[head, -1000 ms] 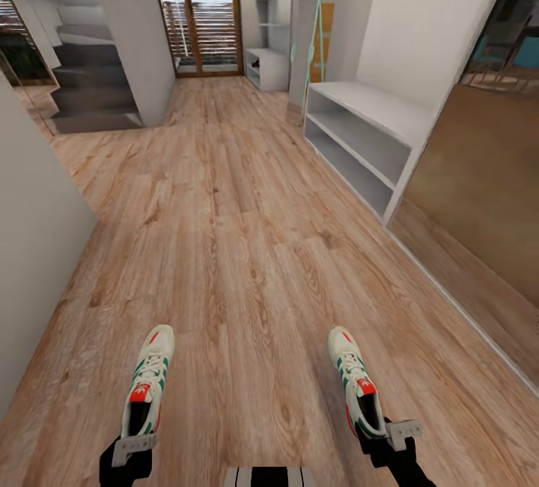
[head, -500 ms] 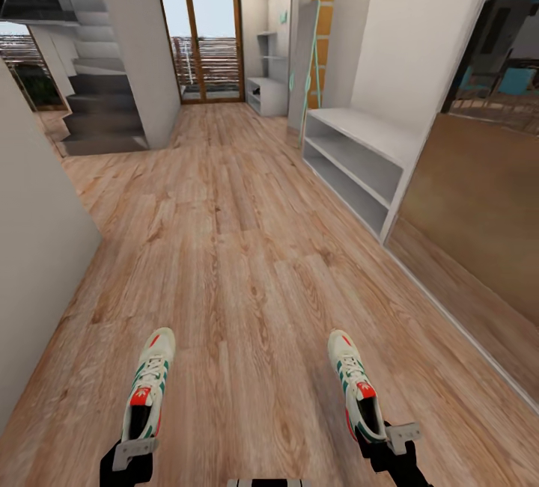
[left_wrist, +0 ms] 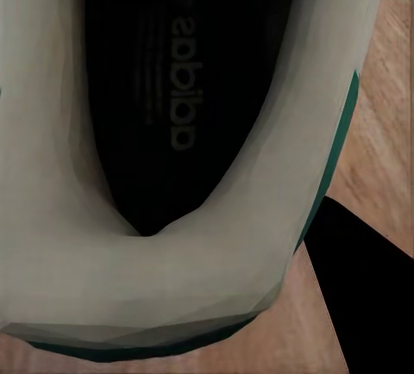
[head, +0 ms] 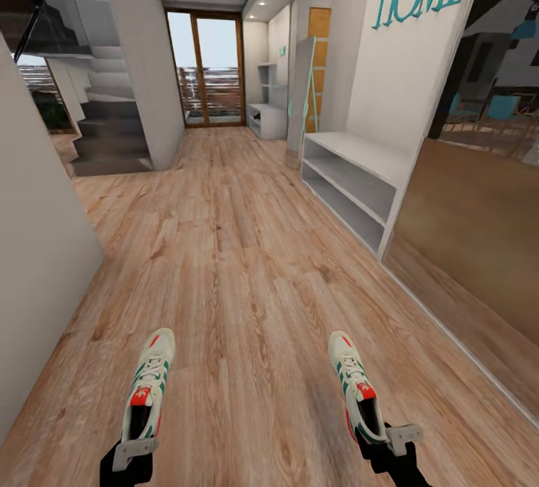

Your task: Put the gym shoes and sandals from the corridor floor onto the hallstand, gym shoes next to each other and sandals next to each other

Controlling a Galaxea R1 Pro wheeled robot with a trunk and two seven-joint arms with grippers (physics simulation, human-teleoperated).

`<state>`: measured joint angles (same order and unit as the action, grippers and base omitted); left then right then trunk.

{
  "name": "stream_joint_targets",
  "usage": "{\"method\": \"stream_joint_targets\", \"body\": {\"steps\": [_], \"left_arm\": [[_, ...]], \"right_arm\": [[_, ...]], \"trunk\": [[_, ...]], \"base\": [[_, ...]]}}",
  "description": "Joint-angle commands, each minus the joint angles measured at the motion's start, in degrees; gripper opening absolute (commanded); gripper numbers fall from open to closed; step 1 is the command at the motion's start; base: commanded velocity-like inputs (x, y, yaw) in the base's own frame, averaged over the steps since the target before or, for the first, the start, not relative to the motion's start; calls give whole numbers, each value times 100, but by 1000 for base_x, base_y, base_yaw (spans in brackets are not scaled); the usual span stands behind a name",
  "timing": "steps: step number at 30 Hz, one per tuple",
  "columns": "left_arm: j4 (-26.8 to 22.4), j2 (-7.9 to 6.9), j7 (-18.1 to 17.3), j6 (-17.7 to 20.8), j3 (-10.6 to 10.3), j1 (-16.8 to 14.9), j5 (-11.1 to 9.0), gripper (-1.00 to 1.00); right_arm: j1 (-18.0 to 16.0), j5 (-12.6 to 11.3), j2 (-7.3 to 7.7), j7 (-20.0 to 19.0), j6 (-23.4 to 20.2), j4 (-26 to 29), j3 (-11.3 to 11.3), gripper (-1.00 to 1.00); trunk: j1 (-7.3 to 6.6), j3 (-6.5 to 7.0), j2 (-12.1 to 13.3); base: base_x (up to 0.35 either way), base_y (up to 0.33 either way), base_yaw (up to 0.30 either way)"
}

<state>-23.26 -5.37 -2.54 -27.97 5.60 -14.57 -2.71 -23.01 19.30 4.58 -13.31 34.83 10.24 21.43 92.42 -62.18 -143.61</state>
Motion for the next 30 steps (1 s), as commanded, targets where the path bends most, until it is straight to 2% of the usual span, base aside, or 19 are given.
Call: {"method": "stream_joint_targets", "body": {"steps": [1,12,30], "left_arm": [[5,1,-28,-15,12,-2,-28,-100],[5,1,-28,-15,12,-2,-35,-100],[5,1,-28,-15,12,-2,-36,-100]], "right_arm": [[-3,39,-1,-31,18,-5,52,-100],[-2,39,-1,-31,15,-5,51,-100],[-2,34,-4,-38,16,-5,51,-100]], "trunk": [[-3,27,0],[-32,362,15],[-101,765,84]], "base": [[0,0,0],[0,0,0],[0,0,0]]}}
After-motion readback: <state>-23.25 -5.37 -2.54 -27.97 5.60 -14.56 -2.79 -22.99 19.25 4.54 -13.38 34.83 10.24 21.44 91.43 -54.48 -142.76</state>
